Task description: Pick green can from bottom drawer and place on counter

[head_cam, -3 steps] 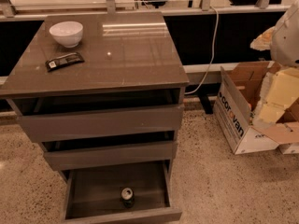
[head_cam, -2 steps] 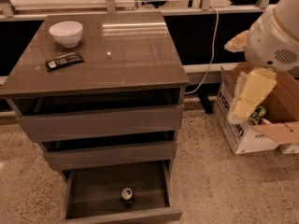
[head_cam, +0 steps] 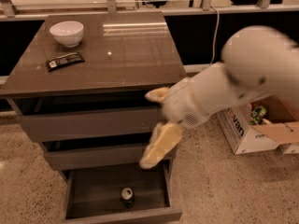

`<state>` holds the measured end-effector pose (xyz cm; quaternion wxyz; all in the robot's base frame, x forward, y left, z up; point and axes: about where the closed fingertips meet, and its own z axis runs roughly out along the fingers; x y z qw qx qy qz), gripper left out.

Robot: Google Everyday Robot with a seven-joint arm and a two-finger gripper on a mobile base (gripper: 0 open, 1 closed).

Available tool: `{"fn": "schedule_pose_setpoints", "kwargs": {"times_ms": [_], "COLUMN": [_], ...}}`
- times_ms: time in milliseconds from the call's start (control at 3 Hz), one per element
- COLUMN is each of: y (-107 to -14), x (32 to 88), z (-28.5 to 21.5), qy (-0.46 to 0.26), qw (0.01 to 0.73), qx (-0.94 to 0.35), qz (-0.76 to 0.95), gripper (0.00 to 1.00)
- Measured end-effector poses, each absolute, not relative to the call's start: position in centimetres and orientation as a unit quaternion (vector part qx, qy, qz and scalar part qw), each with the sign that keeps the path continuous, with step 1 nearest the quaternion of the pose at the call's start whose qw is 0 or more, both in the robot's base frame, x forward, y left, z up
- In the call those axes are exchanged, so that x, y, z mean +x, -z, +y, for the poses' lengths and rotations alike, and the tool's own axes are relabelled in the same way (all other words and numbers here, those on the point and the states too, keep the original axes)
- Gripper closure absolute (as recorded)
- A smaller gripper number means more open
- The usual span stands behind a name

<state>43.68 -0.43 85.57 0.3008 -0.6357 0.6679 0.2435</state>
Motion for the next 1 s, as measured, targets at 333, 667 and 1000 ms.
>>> {"fn": "schedule_pose_setpoints", "kwargs": {"times_ms": [333, 667, 1000], "y": [-84.7, -82.2, -73.4], "x": [42.2, 42.5, 40.1], "z": [4.9, 3.9, 4.0], "qy": [-0.284, -0.306, -0.367], "qw": [0.317, 0.287, 0.269], "qx": [-0.635, -0.637, -0.63], "qz": [0.645, 0.647, 0.63], "gripper": [0.0, 0.0, 0.0]}}
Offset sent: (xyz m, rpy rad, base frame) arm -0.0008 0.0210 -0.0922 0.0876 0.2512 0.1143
